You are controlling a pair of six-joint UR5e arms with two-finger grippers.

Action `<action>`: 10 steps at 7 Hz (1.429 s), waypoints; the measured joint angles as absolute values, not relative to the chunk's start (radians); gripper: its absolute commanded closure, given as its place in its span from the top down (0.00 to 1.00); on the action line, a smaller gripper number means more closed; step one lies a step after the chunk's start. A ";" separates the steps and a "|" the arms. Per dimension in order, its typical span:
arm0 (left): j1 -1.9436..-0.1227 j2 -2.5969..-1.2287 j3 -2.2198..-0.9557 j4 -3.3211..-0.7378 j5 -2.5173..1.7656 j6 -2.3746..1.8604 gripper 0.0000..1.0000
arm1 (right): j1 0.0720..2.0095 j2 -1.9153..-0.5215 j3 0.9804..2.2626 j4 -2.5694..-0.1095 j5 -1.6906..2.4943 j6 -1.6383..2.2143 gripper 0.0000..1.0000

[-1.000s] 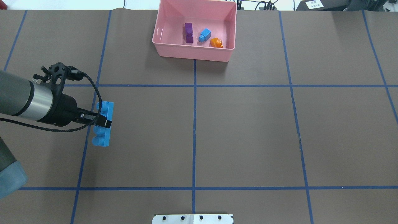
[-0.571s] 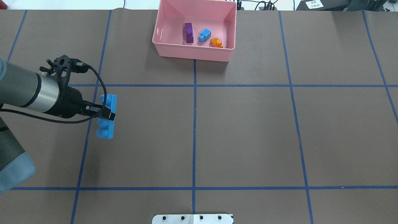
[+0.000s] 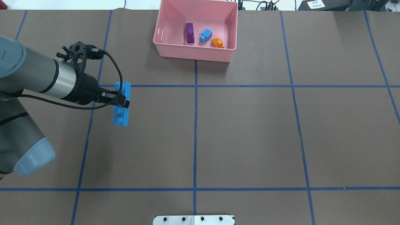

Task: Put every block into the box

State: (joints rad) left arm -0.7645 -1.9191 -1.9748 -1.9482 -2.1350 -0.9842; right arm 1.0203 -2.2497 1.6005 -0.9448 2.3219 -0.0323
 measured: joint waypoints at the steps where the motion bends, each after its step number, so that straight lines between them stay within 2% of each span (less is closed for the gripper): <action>1: -0.777 -1.994 -1.919 -1.949 -2.135 -1.002 0.00 | 1.014 -2.249 1.595 -0.945 2.325 -0.033 0.00; 4: -0.786 -2.216 -1.757 -1.955 -2.111 -1.143 0.00 | 1.012 -2.273 1.616 -0.941 2.323 -0.042 0.00; 6: -0.785 -2.367 -1.574 -1.970 -2.063 -1.185 0.00 | 1.034 -2.378 1.732 -0.940 2.317 -0.046 0.00; 7: -0.784 -2.425 -1.478 -2.005 -2.029 -1.195 0.00 | 1.052 -2.421 1.781 -0.940 2.316 -0.046 0.00; 10: -0.792 -2.655 -1.059 -2.223 -1.819 -1.327 0.00 | 1.182 -2.448 1.853 -0.941 2.281 -0.046 0.00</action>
State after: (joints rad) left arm -0.7922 -2.6554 -1.0593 -2.2232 -1.8192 -1.3268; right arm 1.1825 -2.4484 1.8531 -0.9413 2.2805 -0.0464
